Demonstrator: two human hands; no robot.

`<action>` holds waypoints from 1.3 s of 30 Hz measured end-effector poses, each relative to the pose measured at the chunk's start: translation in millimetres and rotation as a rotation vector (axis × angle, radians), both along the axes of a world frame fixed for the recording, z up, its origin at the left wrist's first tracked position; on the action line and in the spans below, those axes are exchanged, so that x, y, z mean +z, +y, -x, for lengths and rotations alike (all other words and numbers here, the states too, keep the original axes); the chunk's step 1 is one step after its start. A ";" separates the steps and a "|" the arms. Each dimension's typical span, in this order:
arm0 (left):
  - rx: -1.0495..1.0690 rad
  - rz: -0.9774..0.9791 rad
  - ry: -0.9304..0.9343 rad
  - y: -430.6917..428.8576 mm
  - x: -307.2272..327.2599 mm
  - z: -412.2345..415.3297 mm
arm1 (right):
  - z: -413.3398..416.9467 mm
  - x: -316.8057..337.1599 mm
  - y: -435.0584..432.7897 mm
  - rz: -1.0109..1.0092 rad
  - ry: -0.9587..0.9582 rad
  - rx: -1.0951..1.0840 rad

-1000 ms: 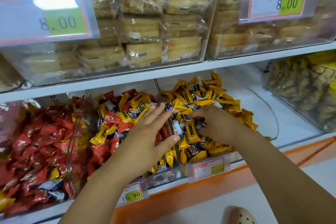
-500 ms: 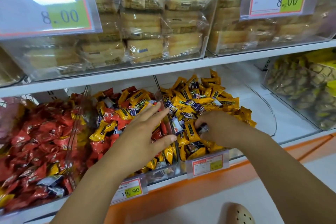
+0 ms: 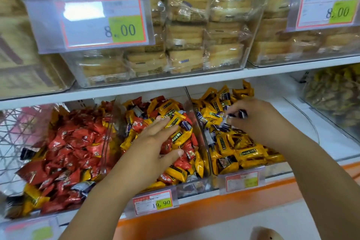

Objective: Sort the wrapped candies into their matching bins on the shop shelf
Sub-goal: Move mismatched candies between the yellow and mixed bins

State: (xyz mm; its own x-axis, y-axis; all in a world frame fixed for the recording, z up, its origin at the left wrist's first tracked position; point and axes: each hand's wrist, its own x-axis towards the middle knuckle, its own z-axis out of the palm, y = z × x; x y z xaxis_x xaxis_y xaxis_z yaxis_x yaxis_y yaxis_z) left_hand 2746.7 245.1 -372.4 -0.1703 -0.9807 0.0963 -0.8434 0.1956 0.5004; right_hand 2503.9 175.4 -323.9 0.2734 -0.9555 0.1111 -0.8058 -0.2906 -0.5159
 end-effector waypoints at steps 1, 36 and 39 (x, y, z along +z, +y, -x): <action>0.025 0.011 -0.001 1.7 1.1 -4.4 | -11.5 -0.4 0.1 0.043 -0.108 0.003; -0.062 0.036 -0.040 -18.9 -6.6 36.3 | -32.7 -59.7 -21.6 -0.218 0.140 0.240; -0.063 0.024 -0.037 -16.7 -7.8 32.3 | -30.0 -62.2 -22.2 -0.235 0.124 0.224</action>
